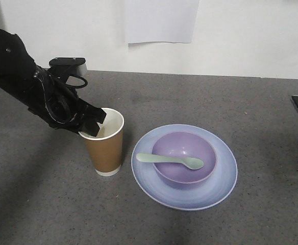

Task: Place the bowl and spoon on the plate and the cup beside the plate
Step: 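Slide the cup with the left gripper toward the plate and set it down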

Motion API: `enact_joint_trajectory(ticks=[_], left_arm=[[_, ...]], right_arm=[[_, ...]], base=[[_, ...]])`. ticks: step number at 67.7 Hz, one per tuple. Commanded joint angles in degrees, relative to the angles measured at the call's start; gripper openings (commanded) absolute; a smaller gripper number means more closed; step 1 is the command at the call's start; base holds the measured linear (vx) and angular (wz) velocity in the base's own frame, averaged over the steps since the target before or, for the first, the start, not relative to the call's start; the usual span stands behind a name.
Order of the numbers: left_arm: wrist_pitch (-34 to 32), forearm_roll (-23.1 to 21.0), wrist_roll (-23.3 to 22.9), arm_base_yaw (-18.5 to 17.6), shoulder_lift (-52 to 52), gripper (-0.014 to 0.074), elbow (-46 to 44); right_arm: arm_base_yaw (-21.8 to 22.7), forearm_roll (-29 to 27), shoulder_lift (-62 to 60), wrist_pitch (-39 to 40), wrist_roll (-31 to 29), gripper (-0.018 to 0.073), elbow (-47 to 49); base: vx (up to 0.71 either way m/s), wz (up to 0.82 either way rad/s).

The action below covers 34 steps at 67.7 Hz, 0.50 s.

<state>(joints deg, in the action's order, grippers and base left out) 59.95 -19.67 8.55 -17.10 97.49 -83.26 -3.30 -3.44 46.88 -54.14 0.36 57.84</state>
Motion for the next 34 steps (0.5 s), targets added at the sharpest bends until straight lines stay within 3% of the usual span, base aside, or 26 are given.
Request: enact_joint_trajectory(ticks=[1, 16, 34], left_arm=[[-1.9, -1.7, -0.4, -0.3, -2.2, 0.0366, -1.4], [-2.4, -1.7, -0.5, -0.3, -2.5, 0.0509, -1.4], [-3.9, -1.7, -0.5, -0.3, -4.1, 0.0531, -1.6]], right_arm=[[0.2, 0.3, -0.1, 3.9, -0.4, 0.0582, 1.5], [0.2, 0.3, -0.1, 3.9, -0.4, 0.0582, 1.5], [0.2, 0.3, -0.1, 3.8, -0.4, 0.0582, 1.5]], base=[[0.00, 0.00], [0.00, 0.00], [0.00, 0.00]])
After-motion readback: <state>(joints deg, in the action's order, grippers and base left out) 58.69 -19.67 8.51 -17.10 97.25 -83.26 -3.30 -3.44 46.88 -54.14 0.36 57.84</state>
